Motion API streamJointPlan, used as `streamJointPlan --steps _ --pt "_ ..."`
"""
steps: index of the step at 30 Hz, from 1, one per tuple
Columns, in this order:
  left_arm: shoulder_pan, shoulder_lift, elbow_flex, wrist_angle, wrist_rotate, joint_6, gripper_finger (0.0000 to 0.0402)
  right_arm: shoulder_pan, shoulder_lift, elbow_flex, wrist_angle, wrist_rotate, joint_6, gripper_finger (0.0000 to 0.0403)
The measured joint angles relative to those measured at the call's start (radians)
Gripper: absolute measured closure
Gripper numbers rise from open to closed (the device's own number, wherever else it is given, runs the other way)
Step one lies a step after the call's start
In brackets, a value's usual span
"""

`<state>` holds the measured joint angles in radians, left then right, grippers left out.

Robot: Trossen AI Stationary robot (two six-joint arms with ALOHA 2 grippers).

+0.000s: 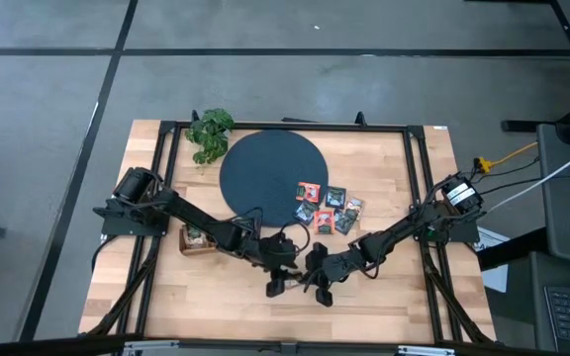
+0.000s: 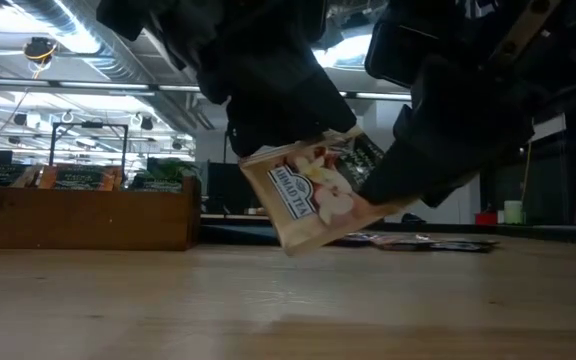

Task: Pick & Place Tea
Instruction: Put the brown tea bag into the left section of the wooden organizer

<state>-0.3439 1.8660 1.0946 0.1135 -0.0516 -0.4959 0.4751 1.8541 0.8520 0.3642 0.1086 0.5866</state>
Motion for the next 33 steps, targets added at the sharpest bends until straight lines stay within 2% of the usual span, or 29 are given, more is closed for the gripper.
streamJointPlan --steps 6,9,13,15,25,29,33 --pt "-0.001 0.0 0.0 0.0 0.025 0.001 0.0273 0.0 -0.001 0.0 0.007 0.003 -0.013 0.04" --pt "-0.001 0.0 0.0 0.0 0.049 0.002 0.0309 0.0 -0.001 0.001 0.014 0.003 0.0 0.0393" --pt "-0.002 -0.001 0.0 0.001 0.07 0.001 0.038 0.0 -0.001 0.001 0.013 0.003 0.007 0.0378" --pt "-0.005 -0.001 0.0 0.001 0.066 -0.004 0.0393 0.0 -0.001 0.001 0.013 0.003 0.013 0.0372" --pt "-0.072 -0.021 -0.02 0.023 -0.148 -0.022 0.0399 0.017 -0.002 0.001 0.003 -0.019 0.09 0.031" --pt "-0.103 -0.082 -0.101 0.112 -0.278 -0.054 0.0399 0.034 -0.002 0.001 0.012 -0.017 0.089 0.0284" --pt "-0.147 -0.16 -0.207 0.299 -0.405 -0.038 0.0399 0.053 -0.005 0.001 0.02 0.065 0.069 0.0271"
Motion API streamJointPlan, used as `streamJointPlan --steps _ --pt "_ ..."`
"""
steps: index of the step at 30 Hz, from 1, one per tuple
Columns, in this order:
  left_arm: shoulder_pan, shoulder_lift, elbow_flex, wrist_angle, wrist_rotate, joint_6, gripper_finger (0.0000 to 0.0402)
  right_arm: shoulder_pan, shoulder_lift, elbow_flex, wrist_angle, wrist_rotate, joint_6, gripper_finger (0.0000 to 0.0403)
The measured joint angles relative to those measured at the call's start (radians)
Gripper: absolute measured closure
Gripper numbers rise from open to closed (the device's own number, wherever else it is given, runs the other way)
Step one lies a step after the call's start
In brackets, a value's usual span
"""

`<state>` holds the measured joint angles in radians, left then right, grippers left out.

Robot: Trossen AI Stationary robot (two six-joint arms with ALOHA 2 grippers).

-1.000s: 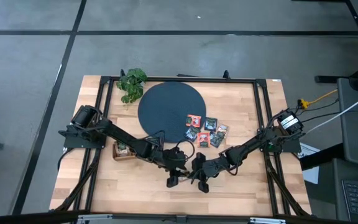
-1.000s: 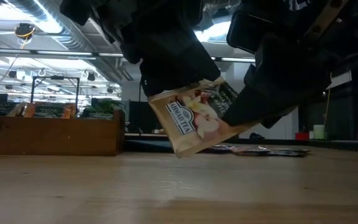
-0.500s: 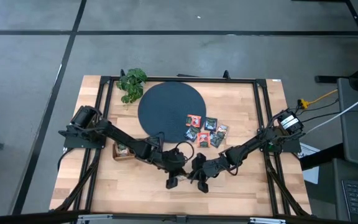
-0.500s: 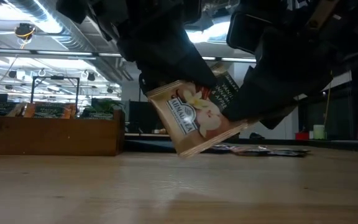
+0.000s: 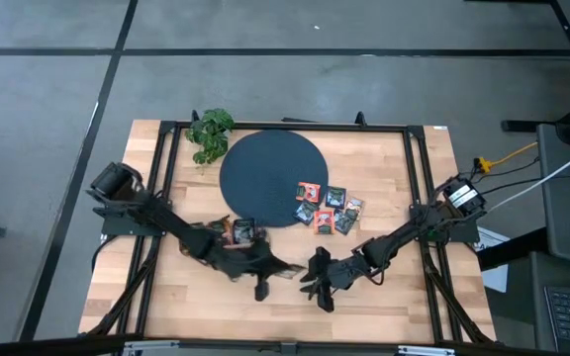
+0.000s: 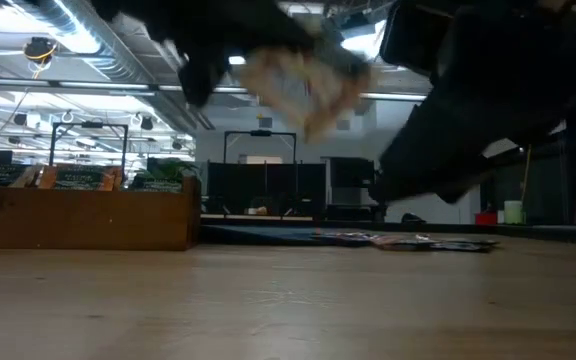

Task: Pick & Place Tea
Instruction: Put the brown tea bag into the left section of the wooden organizer

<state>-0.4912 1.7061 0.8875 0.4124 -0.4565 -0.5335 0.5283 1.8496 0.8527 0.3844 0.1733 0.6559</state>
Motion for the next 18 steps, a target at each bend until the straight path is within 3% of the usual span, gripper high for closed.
streamJointPlan --steps 6,10,14,18 --pt "-0.048 -0.079 -0.148 0.381 -0.176 0.171 0.0399 0.006 -0.026 -0.001 0.12 0.166 -0.1 0.0269" --pt "-0.074 -0.104 -0.203 0.61 -0.23 0.321 0.0399 0.003 -0.07 -0.001 0.264 0.275 -0.248 0.0269" --pt "-0.092 -0.109 -0.221 0.821 -0.228 0.494 0.0399 -0.007 -0.124 0.0 0.392 0.304 -0.388 0.0269" --pt "-0.101 -0.109 -0.22 0.969 -0.14 0.648 0.0399 -0.019 -0.168 0.0 0.466 0.295 -0.459 0.0269"
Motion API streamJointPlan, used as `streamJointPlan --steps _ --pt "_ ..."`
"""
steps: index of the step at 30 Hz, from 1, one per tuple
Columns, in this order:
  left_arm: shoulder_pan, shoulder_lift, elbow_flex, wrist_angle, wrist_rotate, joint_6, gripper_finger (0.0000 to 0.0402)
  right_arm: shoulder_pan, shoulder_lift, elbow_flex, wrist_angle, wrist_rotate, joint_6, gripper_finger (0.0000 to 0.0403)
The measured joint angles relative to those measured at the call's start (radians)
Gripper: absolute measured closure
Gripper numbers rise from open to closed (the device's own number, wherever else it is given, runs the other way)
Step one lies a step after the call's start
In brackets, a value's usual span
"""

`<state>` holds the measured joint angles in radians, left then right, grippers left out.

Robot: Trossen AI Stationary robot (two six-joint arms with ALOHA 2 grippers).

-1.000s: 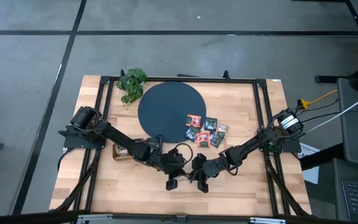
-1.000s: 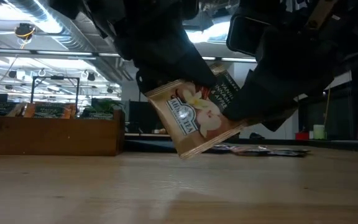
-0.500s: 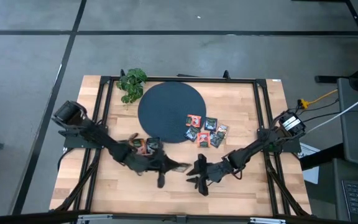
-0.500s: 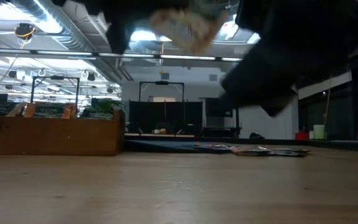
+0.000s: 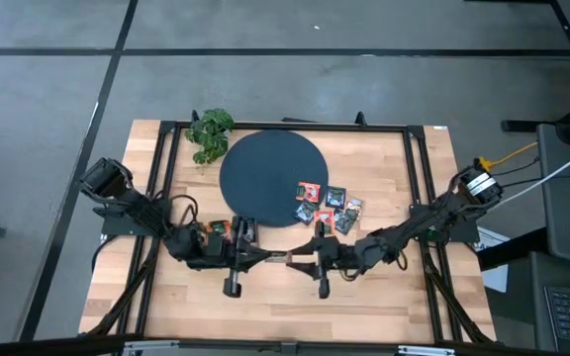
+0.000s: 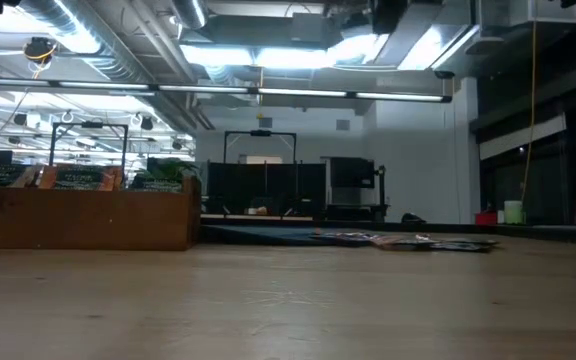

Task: Pick & Place Tea
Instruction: Put the brown tea bag into the left section of the wooden organizer

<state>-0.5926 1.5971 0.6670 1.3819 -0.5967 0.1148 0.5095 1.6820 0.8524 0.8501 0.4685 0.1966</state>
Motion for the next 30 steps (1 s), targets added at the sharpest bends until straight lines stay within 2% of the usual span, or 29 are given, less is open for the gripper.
streamJointPlan --steps 8,17,20,25,27,30 --pt "0.022 0.001 0.0 0.04 0.055 0.05 0.0399 -0.021 -0.011 0.0 0.127 -0.13 -0.076 0.0269" --pt "0.1 0.001 0.0 0.028 0.187 -0.029 0.0399 -0.035 -0.01 0.0 0.166 -0.131 -0.13 0.0274" --pt "0.113 0.005 0.0 0.026 0.197 -0.032 0.0399 -0.039 -0.01 0.0 0.164 -0.13 -0.15 0.03" --pt "0.119 0.005 0.0 -0.009 0.204 -0.049 0.0396 -0.039 -0.01 0.0 0.156 -0.129 -0.193 0.038" --pt "0.121 0.005 0.002 -0.02 0.201 -0.049 0.0395 -0.038 -0.01 0.0 0.148 -0.118 -0.202 0.0387" --pt "0.12 0.005 0.001 -0.036 0.197 -0.049 0.0394 -0.037 -0.01 0.0 0.105 -0.063 -0.172 0.0377"
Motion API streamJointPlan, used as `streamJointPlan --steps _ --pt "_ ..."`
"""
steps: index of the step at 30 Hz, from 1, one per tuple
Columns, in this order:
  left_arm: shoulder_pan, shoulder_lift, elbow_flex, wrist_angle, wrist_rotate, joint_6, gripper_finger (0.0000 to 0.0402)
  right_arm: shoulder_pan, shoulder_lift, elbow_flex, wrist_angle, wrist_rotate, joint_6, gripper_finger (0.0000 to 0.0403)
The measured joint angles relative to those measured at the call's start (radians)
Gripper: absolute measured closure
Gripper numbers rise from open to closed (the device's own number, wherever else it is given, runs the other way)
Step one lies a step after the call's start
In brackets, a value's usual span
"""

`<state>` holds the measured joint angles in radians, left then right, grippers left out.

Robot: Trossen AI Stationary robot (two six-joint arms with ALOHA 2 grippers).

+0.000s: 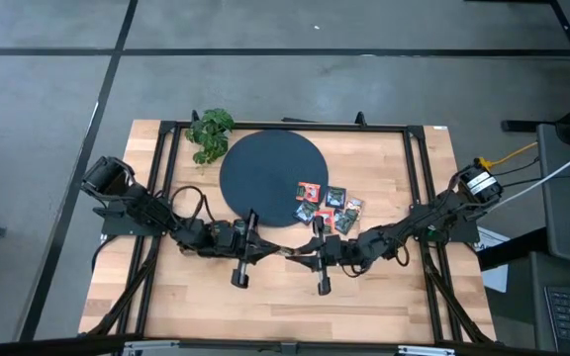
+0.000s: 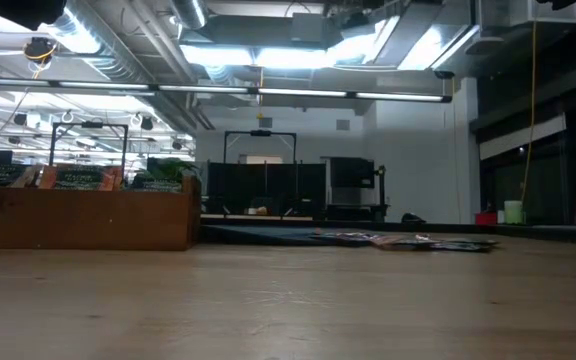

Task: Pick & Place Tea
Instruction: Put the brown tea bag into the left section of the wooden organizer

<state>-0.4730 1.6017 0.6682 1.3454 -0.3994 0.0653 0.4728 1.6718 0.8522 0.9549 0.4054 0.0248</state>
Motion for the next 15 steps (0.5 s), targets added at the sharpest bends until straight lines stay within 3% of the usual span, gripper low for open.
streamJointPlan --steps 5,10,15 --pt "-0.017 -0.002 -0.001 -0.068 -0.015 -0.049 0.039 -0.001 0.0 0.001 -0.148 0.017 0.083 0.0388" --pt "-0.024 -0.027 -0.001 -0.238 -0.025 -0.176 0.0372 0.004 0.0 0.001 -0.274 0.015 0.192 0.0387" --pt "-0.017 -0.062 0.002 -0.443 0.028 -0.353 0.0343 0.01 0.0 0.001 -0.397 -0.058 0.314 0.0386"
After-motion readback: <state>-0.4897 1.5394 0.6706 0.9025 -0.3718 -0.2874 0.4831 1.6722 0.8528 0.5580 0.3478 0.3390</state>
